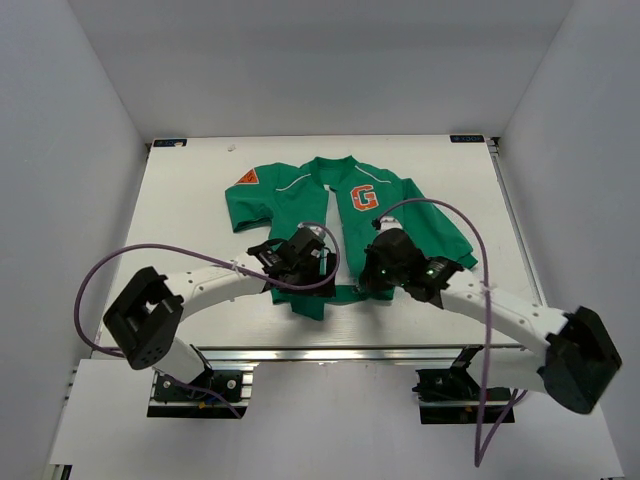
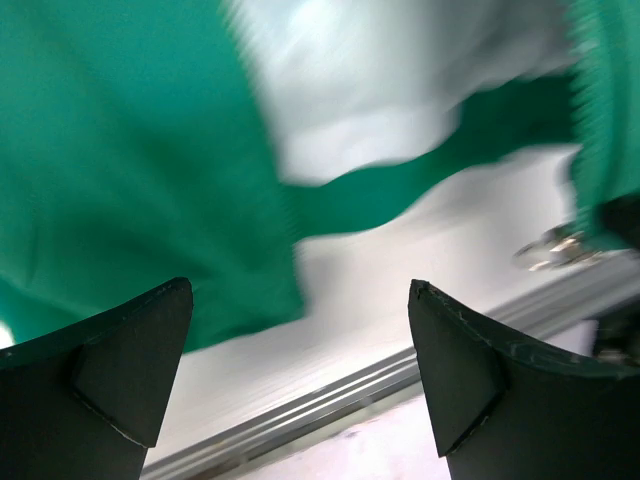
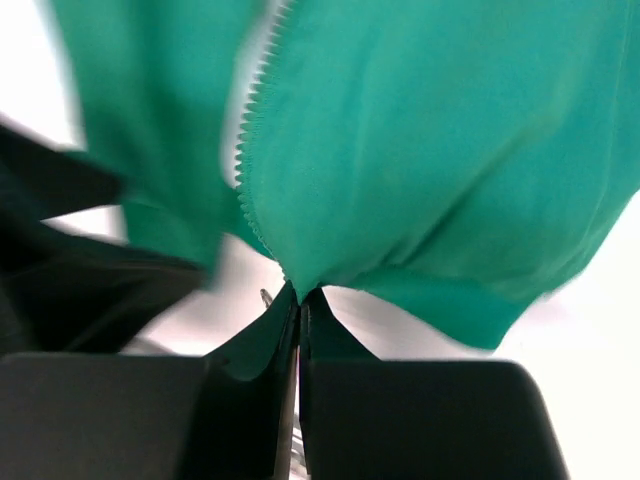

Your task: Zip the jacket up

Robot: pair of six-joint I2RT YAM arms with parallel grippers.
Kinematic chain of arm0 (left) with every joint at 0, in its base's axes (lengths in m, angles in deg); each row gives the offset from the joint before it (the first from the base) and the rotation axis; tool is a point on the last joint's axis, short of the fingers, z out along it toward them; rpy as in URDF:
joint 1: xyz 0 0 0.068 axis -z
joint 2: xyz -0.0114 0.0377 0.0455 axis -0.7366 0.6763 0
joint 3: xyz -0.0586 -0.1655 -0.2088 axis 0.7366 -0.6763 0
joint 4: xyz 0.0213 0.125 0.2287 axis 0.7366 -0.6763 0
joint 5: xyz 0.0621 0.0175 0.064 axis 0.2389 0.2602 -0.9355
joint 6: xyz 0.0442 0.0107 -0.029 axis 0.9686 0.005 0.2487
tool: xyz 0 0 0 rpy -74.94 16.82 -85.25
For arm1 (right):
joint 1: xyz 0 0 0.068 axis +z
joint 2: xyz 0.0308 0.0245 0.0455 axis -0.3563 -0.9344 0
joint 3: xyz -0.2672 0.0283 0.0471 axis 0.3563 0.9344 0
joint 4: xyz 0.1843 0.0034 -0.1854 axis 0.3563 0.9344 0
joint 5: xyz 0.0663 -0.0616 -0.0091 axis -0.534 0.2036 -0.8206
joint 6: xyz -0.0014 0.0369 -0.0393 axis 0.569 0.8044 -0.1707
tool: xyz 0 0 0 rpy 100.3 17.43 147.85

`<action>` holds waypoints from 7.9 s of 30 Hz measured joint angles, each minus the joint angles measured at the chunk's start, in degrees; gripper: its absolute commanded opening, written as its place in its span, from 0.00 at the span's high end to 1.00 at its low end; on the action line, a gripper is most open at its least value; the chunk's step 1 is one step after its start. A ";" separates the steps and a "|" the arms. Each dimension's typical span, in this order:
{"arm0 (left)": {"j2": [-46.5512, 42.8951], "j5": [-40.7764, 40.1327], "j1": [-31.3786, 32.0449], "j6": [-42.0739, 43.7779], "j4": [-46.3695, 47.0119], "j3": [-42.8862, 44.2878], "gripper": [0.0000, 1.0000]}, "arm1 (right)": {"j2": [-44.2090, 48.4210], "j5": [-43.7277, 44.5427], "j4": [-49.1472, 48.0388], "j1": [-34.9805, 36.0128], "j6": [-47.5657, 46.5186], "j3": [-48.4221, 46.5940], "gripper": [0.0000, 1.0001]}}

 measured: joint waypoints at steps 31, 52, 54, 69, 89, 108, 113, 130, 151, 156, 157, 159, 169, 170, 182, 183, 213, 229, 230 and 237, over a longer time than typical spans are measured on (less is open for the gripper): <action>4.24 30.73 -9.01 -4.28 33.35 2.01 1.00 | 7.50 -25.51 -18.97 -12.44 -7.28 7.58 1.00; 4.52 34.07 -9.05 -7.78 40.35 -0.59 1.00 | 8.02 -29.59 -21.64 -14.60 -2.36 11.69 0.64; 4.52 34.23 -9.05 -8.04 40.83 -0.61 1.00 | 8.33 -29.81 -21.64 -14.67 -2.12 12.17 0.68; 4.52 34.27 -9.05 -8.72 42.69 -1.53 1.00 | 10.40 -30.25 -23.23 -15.85 -0.92 12.46 0.71; 4.48 34.21 -9.05 -8.87 42.82 -2.08 1.00 | 9.31 -32.13 -23.30 -16.37 -1.66 12.46 0.90; 0.83 26.40 -9.03 -4.70 24.17 -1.51 0.02 | 10.84 -31.67 -21.20 -16.44 -3.15 12.44 1.00; -8.72 16.83 -9.03 -3.04 7.41 -1.90 0.02 | 12.74 -29.33 -17.62 -16.79 -3.72 12.44 1.00; -0.46 1.40 -1.73 -3.82 -8.37 -2.14 0.20 | 13.66 -25.22 -13.05 -16.96 -4.22 13.16 1.00; 9.46 -5.40 2.40 -7.85 -11.37 4.44 0.26 | 12.74 -22.82 -11.98 -16.96 -4.11 14.23 1.00; 13.70 -9.75 4.28 -9.70 -16.09 9.03 0.48 | 12.74 -22.16 -11.98 -16.96 -4.09 14.75 1.00; 14.08 -9.97 4.55 -10.08 -16.31 9.46 0.51 | 12.74 -21.92 -11.98 -16.96 -4.07 14.97 1.00; 14.62 -10.60 4.92 -10.51 -16.59 10.19 0.58 | 12.74 -21.53 -11.56 -16.96 -4.07 15.06 1.00; 14.27 -12.46 5.38 -10.54 -17.33 10.32 1.00 | 12.74 -21.57 -11.41 -16.96 -4.07 15.06 1.00; 13.92 -12.46 5.38 -10.43 -17.29 10.12 1.00 | 12.74 -21.70 -11.50 -16.96 -4.07 15.06 1.00; -8.55 -12.79 5.35 -7.04 -7.10 3.78 1.00 | 14.40 -27.52 -17.35 -17.22 -3.78 15.19 1.00; -10.64 -12.79 5.35 -6.51 -5.46 3.02 1.00 | 14.51 -28.11 -18.60 -17.25 -3.52 15.47 1.00; -24.90 -2.93 4.24 11.23 32.72 -11.13 1.00 | 7.21 -56.78 -46.75 -22.40 5.14 17.53 1.00; -22.93 -0.50 2.69 5.62 32.39 -11.13 1.00 | 3.85 -58.93 -60.17 -23.12 11.04 17.49 1.00; -22.95 -0.28 2.56 5.01 32.52 -11.13 1.00 | 3.52 -59.12 -60.85 -23.12 11.32 17.49 1.00; -24.04 1.75 1.49 1.88 34.56 -12.74 1.00 | 3.04 -59.49 -62.05 -23.12 11.85 17.49 1.00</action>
